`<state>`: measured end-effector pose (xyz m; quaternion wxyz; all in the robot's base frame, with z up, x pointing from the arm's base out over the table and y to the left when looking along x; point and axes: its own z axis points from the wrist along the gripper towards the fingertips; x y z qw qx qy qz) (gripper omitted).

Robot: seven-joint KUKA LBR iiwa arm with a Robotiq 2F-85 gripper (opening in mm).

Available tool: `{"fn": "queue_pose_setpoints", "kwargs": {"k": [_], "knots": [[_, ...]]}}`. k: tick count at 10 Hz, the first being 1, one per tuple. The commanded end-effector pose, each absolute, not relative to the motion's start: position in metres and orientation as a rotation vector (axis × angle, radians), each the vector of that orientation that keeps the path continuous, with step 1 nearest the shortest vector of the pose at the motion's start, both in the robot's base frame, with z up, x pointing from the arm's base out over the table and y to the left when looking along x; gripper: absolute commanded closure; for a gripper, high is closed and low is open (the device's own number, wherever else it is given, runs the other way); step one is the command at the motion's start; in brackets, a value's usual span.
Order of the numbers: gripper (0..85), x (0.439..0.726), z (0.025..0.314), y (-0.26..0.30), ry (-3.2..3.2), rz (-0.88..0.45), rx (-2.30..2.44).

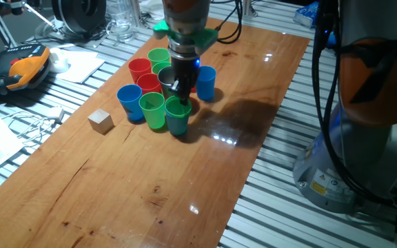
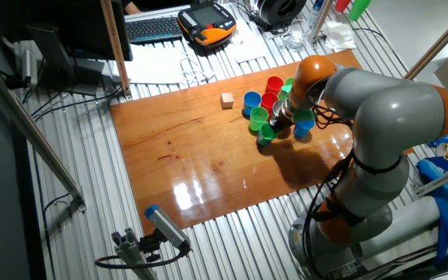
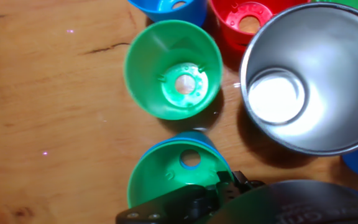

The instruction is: Stack the cups

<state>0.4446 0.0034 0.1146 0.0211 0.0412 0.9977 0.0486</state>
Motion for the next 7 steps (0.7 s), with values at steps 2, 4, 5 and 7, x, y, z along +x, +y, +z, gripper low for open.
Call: {"fn": "queue_pose_setpoints", "kwargs": {"k": [2, 4, 5, 7], "knots": [[85.0, 0.446, 0.128, 0.011, 3.103, 0.156, 0.168], [85.0, 0.453, 0.145, 0.014, 3.117, 0.184, 0.216], [85.0, 0.455, 0.156, 0.015, 3.117, 0.177, 0.245], [85.0, 0.458, 0.178, 0.012, 3.126, 0.200, 0.295]]}}
